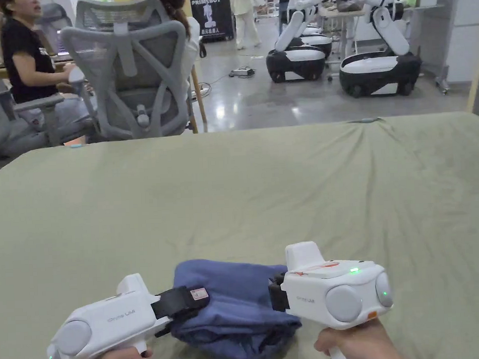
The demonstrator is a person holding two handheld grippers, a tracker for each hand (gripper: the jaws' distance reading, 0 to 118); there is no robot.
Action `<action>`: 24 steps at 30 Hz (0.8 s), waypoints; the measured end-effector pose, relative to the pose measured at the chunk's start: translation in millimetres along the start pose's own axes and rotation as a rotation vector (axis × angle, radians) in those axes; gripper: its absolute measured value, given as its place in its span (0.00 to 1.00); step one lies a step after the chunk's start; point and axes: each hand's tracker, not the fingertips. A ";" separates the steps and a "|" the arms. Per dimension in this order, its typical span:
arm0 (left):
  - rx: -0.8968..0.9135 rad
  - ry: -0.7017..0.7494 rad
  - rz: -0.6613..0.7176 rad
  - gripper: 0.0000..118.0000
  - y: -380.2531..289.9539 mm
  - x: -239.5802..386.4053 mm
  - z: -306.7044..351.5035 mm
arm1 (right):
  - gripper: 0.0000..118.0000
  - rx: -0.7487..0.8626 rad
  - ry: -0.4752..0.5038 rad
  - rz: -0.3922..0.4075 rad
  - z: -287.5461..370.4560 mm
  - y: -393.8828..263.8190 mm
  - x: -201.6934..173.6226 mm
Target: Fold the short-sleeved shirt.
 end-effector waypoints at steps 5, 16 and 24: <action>0.123 0.093 0.089 0.19 56.2 -97.9 68.9 | 0.00 0.047 0.151 0.049 -50.6 14.7 -76.4; 0.579 0.349 0.212 0.19 166.0 -262.4 217.8 | 0.00 0.145 0.348 0.195 -120.3 77.3 -188.1; 0.581 0.396 0.283 0.30 169.4 -250.7 221.3 | 0.00 0.124 0.368 0.233 -128.1 79.8 -192.5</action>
